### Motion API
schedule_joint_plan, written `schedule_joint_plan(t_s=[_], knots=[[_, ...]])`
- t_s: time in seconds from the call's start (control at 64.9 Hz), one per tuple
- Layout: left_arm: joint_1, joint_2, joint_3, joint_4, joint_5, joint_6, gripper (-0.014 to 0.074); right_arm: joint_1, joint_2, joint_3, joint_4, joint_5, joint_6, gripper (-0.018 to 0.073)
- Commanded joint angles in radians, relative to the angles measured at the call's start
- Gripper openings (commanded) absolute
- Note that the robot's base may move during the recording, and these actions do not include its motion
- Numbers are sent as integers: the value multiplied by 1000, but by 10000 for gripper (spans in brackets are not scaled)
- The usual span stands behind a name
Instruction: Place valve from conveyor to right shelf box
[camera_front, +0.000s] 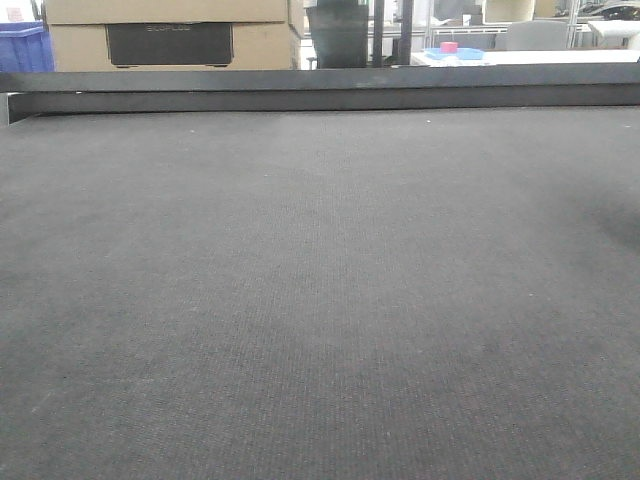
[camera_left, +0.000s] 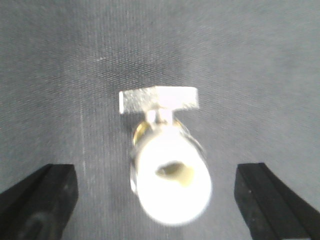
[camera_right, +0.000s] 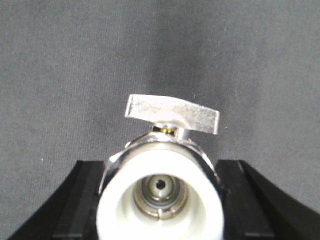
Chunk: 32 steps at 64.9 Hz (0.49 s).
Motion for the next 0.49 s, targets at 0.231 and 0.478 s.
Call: schedule_joint_plan(t_s=[0.231,0.478], knots=[[-14,74,-9,-7,-35,3,528,1,-21,-5,-3,-49,-6,-154],[-14,70,-9,-7,-28,3,217,1,-21,-5,-3,-54,-6,-154]])
